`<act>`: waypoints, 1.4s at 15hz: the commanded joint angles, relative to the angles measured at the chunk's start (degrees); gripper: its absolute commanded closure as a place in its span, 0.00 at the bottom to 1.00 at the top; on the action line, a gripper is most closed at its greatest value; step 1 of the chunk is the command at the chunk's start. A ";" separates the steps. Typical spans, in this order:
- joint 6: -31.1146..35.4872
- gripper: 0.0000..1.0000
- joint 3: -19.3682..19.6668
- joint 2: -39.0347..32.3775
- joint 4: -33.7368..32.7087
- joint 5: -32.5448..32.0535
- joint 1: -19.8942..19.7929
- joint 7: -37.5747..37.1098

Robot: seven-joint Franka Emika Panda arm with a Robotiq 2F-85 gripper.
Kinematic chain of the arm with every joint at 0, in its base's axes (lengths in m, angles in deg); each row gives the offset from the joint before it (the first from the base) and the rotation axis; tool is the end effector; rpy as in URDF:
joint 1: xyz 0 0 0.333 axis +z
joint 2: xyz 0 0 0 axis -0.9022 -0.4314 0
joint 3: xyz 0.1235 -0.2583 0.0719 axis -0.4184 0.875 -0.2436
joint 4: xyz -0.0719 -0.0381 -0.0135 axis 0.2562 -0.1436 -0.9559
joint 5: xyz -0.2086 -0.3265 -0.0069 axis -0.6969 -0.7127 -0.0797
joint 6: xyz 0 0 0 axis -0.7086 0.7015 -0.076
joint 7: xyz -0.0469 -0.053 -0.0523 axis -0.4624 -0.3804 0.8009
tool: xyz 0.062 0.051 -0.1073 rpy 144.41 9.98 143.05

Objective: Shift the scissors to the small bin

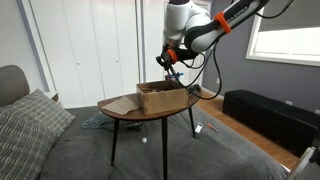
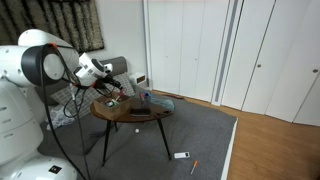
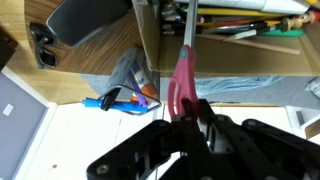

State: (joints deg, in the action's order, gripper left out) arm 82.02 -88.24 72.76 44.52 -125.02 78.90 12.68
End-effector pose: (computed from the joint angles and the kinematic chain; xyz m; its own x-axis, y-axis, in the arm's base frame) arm 0.5612 0.2160 0.4198 0.7541 -0.1459 0.6404 -0.2755 -0.9554 0.1068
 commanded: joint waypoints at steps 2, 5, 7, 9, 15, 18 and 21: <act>0.49 0.97 -0.94 3.26 0.15 -6.64 -0.79 -7.51; 0.83 0.97 -0.99 4.82 -0.40 -9.81 -1.60 -13.56; -0.05 0.89 -1.35 3.81 -0.84 -7.51 -1.73 -10.21; -0.04 0.89 -1.36 4.22 -0.87 -7.79 -1.90 -10.95; -2.33 0.97 -0.87 2.35 -3.21 -18.09 -2.72 -20.27; -4.43 0.97 -0.31 0.62 -5.21 -27.12 -3.78 -31.40; -7.60 0.97 -0.18 -1.81 -7.37 -33.37 -4.24 -39.87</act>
State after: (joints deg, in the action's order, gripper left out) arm 77.43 -88.24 73.95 40.41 -152.08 74.84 -19.03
